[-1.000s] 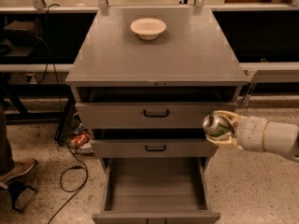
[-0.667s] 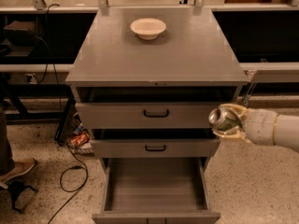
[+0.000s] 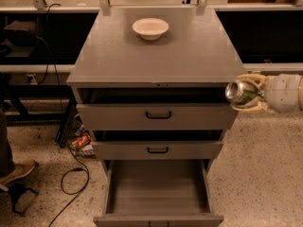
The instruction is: Pick green can from bottom drawer and place on counter
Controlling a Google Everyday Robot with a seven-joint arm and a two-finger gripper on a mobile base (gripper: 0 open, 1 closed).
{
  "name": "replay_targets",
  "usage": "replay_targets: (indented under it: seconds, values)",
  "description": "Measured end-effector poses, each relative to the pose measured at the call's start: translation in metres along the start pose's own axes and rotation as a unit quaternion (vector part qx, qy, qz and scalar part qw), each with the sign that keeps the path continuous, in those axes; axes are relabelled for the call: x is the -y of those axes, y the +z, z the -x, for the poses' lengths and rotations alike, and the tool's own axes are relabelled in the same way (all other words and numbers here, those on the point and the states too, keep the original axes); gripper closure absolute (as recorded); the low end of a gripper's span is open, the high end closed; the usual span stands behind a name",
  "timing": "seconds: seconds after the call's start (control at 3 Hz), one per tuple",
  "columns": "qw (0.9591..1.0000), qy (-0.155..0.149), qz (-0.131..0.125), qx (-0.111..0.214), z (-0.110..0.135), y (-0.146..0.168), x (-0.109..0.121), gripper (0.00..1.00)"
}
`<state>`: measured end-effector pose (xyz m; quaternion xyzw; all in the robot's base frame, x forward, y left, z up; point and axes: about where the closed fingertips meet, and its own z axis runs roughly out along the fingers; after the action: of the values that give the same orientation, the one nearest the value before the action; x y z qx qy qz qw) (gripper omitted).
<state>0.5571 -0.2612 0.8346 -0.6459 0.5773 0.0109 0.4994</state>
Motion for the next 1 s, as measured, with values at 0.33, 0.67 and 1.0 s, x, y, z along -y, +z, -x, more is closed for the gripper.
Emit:
replay_targets:
  seconds: [0.33,0.67,1.0]
  values:
    - [0.9977,-0.050,0.040,-0.022,0.009,0.009,0.027,1.00]
    - [0.9884,-0.118,0.081,-0.052,0.024,0.030,0.056,1.00]
    - [0.9735,-0.178,0.122,-0.076,0.036,0.052,0.079,1.00]
